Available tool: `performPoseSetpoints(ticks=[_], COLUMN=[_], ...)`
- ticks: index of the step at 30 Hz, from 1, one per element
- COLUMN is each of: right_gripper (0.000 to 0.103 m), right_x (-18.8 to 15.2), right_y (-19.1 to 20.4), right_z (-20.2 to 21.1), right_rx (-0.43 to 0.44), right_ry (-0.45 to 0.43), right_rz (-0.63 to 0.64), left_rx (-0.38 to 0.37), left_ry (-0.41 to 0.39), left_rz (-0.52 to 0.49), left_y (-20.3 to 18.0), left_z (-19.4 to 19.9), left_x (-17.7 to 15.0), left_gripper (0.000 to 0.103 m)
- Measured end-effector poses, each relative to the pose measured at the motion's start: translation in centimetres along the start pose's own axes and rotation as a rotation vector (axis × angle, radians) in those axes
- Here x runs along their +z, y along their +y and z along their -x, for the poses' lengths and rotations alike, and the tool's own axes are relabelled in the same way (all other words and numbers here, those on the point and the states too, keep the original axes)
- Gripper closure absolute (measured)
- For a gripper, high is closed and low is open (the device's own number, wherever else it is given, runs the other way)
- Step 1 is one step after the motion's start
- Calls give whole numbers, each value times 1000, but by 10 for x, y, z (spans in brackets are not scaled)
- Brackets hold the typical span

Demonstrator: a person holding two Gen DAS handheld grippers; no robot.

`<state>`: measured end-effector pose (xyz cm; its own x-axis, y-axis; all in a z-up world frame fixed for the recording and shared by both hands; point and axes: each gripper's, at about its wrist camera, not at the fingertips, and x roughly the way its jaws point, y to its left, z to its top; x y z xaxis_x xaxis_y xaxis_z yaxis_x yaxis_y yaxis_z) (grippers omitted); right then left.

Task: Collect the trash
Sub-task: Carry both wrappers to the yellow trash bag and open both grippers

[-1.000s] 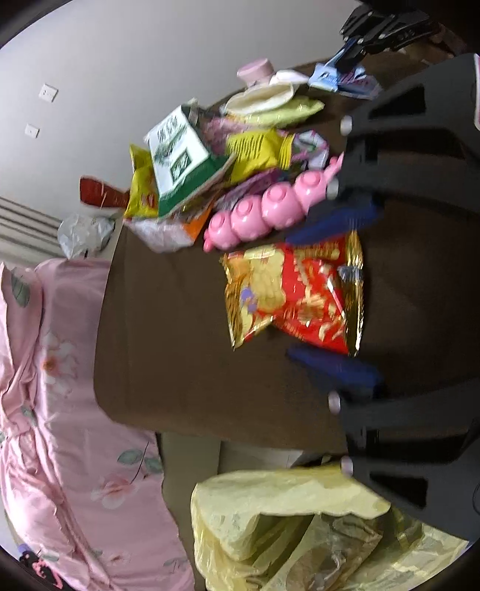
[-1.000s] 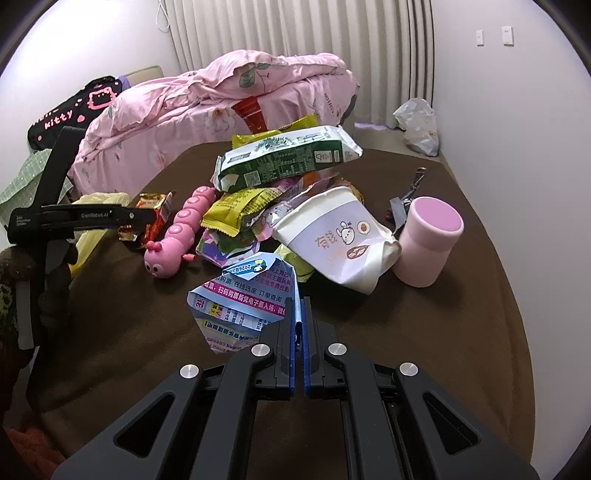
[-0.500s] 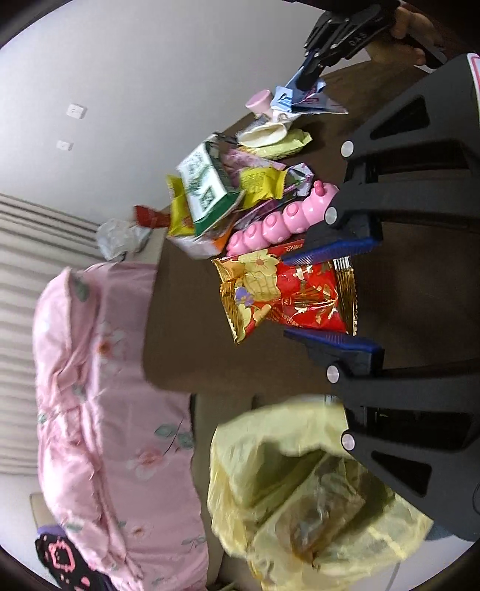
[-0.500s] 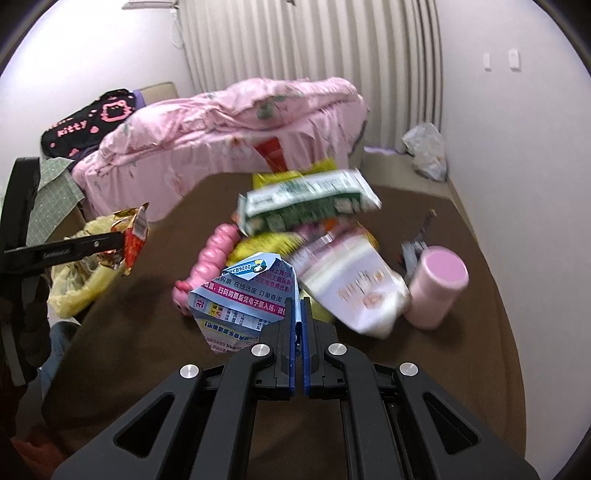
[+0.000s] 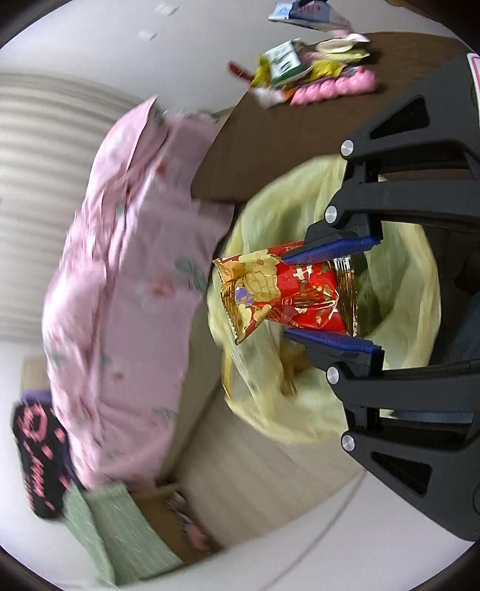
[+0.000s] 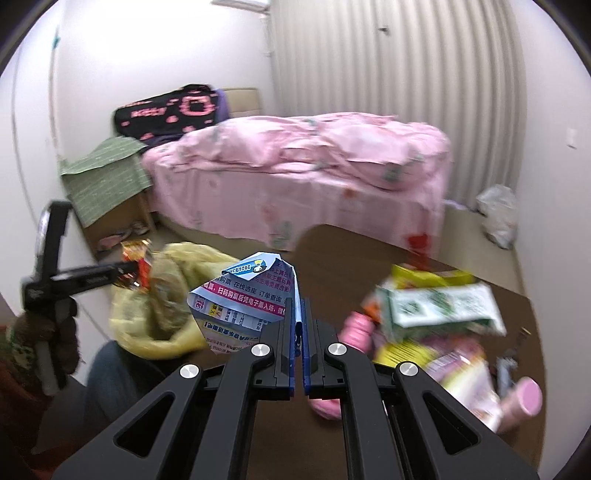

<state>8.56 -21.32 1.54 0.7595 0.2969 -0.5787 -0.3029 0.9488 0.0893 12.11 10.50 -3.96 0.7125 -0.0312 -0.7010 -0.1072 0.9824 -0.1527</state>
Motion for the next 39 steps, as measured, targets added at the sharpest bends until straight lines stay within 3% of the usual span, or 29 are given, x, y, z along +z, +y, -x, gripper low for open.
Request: performPoseSetpoints(ticks=[7,11,15,19,23,27,28,31,39], right_gripper=[99,99,99,99,99,97,94,67,66], right_x=[28,31,21,11,7,2,0,-3,1], right_y=[57,85,104,110,109,109,109,108,89], right_z=[-58,-100,-135,-160,-169,-175,-174,-171,-153], right_rx=[138,195,208,211,217,207,197,201,192], right_ry=[66,126,195,243,252,272,269,247,207], right_rz=[79,105,151,163,151,157,161,164,106], left_rx=[-54,-18,14,-50,-91,-135,-147,-164,-124], left_ry=[88,110,119,114,97,94,94,86,25], left_rz=[57,64,96,125,147,193,206,221,160], left_y=[29,34,46,49,49,53,54,54,40], left_z=[-32,-42,-44,-38,-30,-26,-26,-23,-7], left_x=[-23,-32,-36,-39,-34,-28,-27,-24,-16], left_gripper=[69,69,69,69,69,61,60,53,51])
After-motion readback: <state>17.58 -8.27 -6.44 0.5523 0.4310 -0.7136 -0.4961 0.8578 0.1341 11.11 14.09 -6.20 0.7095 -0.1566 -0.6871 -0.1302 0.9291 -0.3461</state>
